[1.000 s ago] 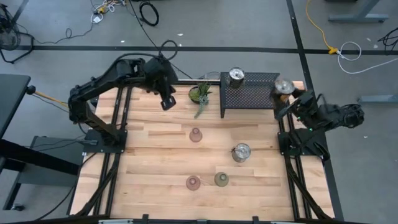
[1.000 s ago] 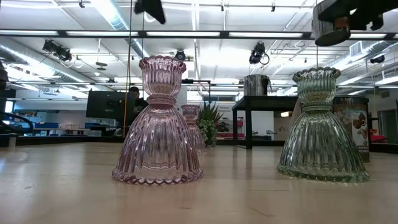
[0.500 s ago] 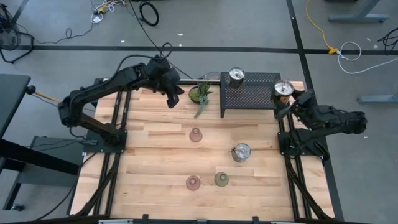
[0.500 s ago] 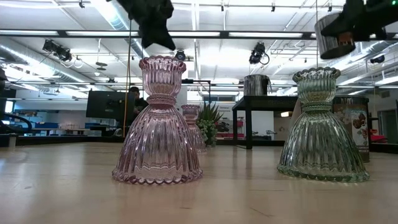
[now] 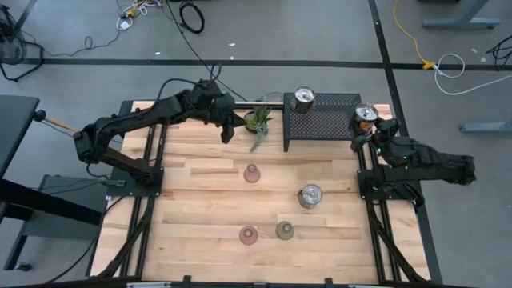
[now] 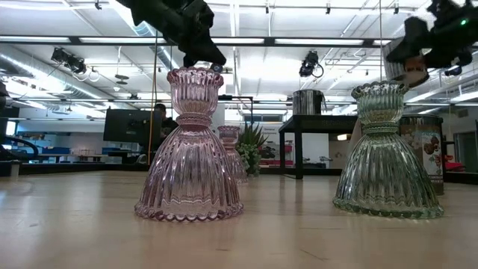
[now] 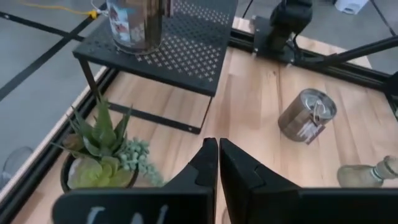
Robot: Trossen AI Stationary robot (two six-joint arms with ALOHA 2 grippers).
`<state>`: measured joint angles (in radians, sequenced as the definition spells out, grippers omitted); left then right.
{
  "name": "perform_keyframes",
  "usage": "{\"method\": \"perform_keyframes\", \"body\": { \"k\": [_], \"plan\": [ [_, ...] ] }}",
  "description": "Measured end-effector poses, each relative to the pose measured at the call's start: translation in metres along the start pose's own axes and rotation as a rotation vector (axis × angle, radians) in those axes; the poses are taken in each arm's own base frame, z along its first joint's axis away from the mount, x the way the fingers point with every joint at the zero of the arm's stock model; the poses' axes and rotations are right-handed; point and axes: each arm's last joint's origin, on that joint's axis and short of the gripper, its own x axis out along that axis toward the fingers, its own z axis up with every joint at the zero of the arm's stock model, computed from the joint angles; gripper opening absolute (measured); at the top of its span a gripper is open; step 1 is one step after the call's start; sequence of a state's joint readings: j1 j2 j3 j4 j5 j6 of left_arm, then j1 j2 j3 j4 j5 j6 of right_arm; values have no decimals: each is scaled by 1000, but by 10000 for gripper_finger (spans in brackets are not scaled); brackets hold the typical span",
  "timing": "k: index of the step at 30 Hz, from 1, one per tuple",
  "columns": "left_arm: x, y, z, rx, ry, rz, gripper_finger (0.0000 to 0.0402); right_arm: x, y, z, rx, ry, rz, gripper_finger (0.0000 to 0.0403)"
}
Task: Pick & Place candle stick holders
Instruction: Align the left silver scented candle with the silver scented candle on the shelf
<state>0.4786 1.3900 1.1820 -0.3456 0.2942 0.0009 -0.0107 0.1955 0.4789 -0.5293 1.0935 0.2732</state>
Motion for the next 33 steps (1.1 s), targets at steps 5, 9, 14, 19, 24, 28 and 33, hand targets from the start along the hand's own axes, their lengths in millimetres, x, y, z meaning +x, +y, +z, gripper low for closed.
{"method": "perform_keyframes", "body": {
  "k": [5, 9, 14, 19, 24, 28, 33],
  "plan": [
    [4, -4, -3, -3, -12, -19, 16, 11, 10, -8, 56, 15, 159, 338],
    [5, -9, -2, 8, -21, -43, 16, 27, 14, -16, -38, 26, 137, 338],
    [7, -14, -2, 16, -17, -60, 16, 52, 13, -7, -27, 8, 171, 338],
    [7, -17, -2, 21, -15, -67, 16, 84, 4, -12, -37, 90, 173, 338],
    [7, -17, -2, 24, -15, -67, 16, 112, -6, -15, -36, 117, 298, 338],
    [7, -17, -2, 28, -16, -67, 16, 125, -13, -16, -42, 95, 313, 338],
    [8, -17, -2, 43, -16, -67, 16, 139, -18, -20, -73, 94, 338, 338]
  ]
}}
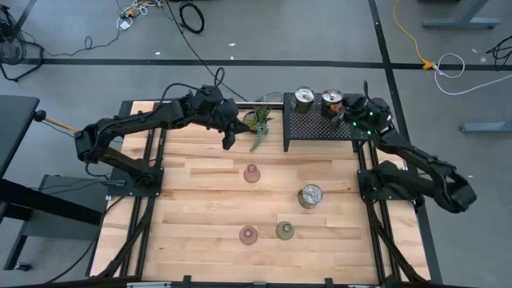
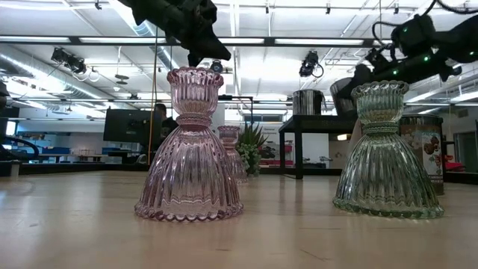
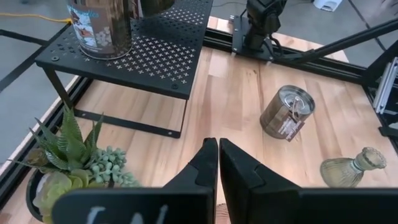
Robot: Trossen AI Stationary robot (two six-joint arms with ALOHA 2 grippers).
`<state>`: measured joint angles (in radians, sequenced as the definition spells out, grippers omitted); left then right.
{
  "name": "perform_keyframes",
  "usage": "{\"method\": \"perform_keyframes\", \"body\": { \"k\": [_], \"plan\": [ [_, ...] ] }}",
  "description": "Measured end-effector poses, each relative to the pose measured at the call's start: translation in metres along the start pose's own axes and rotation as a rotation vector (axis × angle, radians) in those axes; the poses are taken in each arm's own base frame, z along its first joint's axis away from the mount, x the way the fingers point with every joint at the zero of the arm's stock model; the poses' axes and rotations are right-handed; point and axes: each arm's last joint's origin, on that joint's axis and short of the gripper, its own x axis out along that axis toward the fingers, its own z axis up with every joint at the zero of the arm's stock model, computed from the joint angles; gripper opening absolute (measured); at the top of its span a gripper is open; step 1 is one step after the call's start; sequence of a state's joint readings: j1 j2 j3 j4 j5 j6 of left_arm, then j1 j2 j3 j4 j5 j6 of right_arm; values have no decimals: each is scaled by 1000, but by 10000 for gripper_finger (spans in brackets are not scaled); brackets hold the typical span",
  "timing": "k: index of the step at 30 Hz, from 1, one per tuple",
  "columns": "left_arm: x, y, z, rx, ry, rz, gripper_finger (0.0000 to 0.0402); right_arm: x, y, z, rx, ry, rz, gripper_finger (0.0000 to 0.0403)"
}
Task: Pick & Place candle stick holders
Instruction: Align the left silver scented candle with the silver scented candle on the shelf
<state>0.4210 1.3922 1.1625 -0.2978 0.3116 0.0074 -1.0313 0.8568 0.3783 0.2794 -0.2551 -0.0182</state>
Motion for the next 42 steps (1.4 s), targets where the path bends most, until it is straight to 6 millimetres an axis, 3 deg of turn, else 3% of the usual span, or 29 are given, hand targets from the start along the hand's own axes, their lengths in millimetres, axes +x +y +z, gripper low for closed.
{"method": "perform_keyframes", "body": {
  "k": [11, 24, 29, 33, 36, 42],
  "plan": [
    [0, 0, 4, 17, -37, 0, 16, 24, -23, -11, 39, -14, -39, 338],
    [0, 0, 4, 20, -45, -2, 16, 32, -26, -15, 73, -22, -9, 338],
    [0, 0, 5, 20, -45, -3, 16, 31, -26, -14, 85, -22, -13, 382],
    [0, 0, 5, 20, -45, -3, 16, 31, -26, -15, 82, -20, -12, 341],
    [0, 0, 4, 20, -45, -4, 16, 31, -26, -15, 69, -22, -11, 336],
    [0, 0, 4, 19, -45, -4, 16, 30, -25, -13, 73, -31, -9, 386]
  ]
}}
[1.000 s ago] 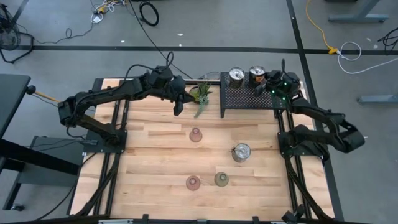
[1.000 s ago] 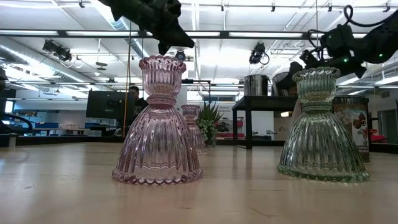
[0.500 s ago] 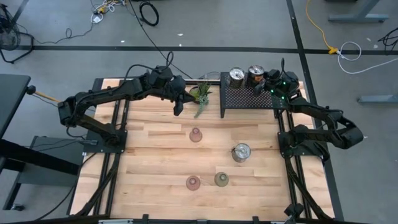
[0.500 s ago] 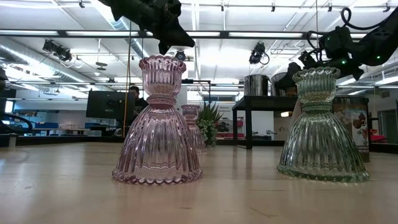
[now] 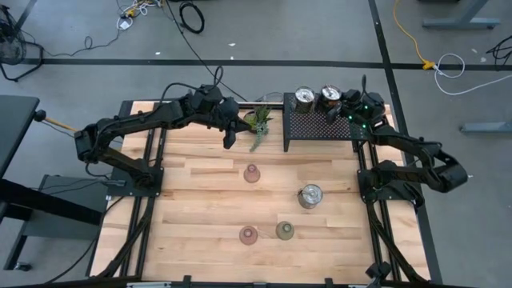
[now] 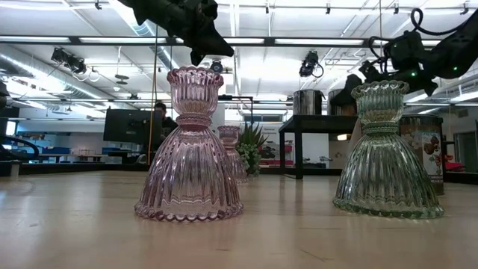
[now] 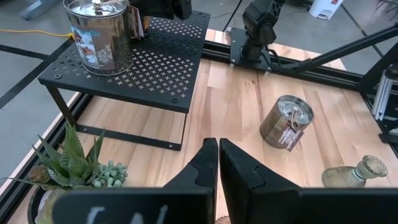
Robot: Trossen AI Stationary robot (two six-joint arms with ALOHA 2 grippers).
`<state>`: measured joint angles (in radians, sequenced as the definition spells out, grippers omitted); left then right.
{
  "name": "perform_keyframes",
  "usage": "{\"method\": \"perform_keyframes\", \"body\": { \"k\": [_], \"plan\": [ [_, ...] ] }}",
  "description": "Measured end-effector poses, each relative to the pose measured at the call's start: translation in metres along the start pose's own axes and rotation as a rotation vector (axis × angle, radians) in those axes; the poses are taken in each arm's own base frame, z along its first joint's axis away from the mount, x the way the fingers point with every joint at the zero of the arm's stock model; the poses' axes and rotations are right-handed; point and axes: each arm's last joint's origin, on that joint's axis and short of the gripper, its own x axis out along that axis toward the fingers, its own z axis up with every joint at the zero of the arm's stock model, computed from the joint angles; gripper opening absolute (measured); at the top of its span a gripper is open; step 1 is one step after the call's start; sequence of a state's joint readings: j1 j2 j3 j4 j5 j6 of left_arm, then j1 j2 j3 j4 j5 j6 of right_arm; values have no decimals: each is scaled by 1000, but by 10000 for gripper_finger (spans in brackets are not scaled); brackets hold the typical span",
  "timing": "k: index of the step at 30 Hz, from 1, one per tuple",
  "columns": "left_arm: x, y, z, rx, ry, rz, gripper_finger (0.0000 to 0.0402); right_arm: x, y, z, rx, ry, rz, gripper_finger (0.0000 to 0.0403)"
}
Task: Pick & Place candle stick holders
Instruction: Align the left silver scented candle with the silver scented candle on the shelf
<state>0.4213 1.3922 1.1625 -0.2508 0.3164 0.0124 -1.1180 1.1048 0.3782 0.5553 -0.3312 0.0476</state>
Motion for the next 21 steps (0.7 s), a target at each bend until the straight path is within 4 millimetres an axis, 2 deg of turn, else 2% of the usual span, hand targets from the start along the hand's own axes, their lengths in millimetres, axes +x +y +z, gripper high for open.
{"method": "perform_keyframes", "body": {
  "k": [6, 8, 13, 21],
  "plan": [
    [0, 0, 0, 0, 0, 0, 16, -4, 2, 5, -9, -24, 3, 349],
    [0, 0, 0, -1, 0, 0, 16, -6, 3, 8, -15, -42, 4, 353],
    [0, 0, 0, 0, 0, 0, 16, -13, 5, 13, -27, -61, 4, 391],
    [0, 0, 1, 1, -5, -2, 16, -15, 6, 13, -24, -49, -5, 368]
  ]
}}
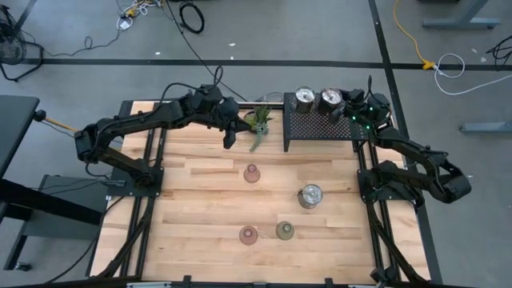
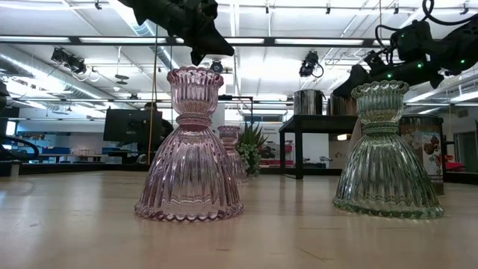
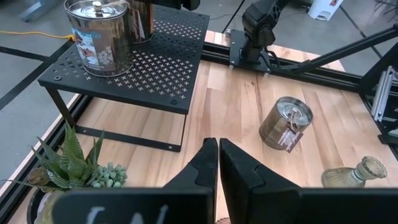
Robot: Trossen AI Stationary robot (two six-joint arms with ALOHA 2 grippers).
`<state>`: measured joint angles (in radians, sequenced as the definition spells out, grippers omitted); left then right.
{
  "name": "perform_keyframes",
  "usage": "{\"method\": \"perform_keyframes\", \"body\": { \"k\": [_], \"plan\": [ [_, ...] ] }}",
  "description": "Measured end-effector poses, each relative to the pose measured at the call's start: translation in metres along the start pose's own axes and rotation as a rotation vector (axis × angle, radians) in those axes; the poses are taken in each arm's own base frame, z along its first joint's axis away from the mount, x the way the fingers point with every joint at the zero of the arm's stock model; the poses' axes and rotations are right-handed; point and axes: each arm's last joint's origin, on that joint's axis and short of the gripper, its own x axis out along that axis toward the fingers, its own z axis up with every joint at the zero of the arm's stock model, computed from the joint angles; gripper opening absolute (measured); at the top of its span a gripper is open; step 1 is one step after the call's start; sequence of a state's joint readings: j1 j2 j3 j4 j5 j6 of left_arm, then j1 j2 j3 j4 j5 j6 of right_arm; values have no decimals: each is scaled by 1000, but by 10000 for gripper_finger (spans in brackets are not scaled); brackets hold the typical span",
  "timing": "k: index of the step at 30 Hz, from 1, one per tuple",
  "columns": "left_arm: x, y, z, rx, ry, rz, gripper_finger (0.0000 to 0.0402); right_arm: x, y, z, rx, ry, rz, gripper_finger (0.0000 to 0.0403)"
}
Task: Pick & Place candle stick holders
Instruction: Align the left silver scented candle with the silver scented candle on the shelf, then align the silver scented candle with the silver scented candles on the shelf
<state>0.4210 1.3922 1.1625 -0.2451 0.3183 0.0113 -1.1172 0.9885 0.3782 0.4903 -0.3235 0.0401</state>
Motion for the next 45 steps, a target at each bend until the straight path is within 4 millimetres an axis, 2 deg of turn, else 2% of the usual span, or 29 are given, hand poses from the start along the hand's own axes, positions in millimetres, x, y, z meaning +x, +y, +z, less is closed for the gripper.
{"method": "perform_keyframes", "body": {
  "k": [7, 12, 24, 29, 34, 41, 45],
  "plan": [
    [0, 0, 0, -7, 0, 0, 16, -2, -1, 6, -8, -58, -46, 396],
    [0, 0, 0, -7, 0, 0, 16, -2, 1, 9, 11, -80, 19, 384],
    [0, 0, 0, -8, 0, -1, 16, -8, 4, 24, 5, -207, 13, 386],
    [0, 0, 0, -7, 0, 0, 16, -32, 19, 41, 75, -267, 261, 386],
    [0, 0, 0, -1, 0, 0, 16, -74, 44, 54, 71, -297, 477, 386],
    [0, 1, 0, 30, 0, 4, 16, -131, 70, 36, 104, -223, 595, 386],
    [0, 1, 0, 33, 0, 4, 16, -149, 74, 22, 137, -163, 593, 380]
  ]
}}
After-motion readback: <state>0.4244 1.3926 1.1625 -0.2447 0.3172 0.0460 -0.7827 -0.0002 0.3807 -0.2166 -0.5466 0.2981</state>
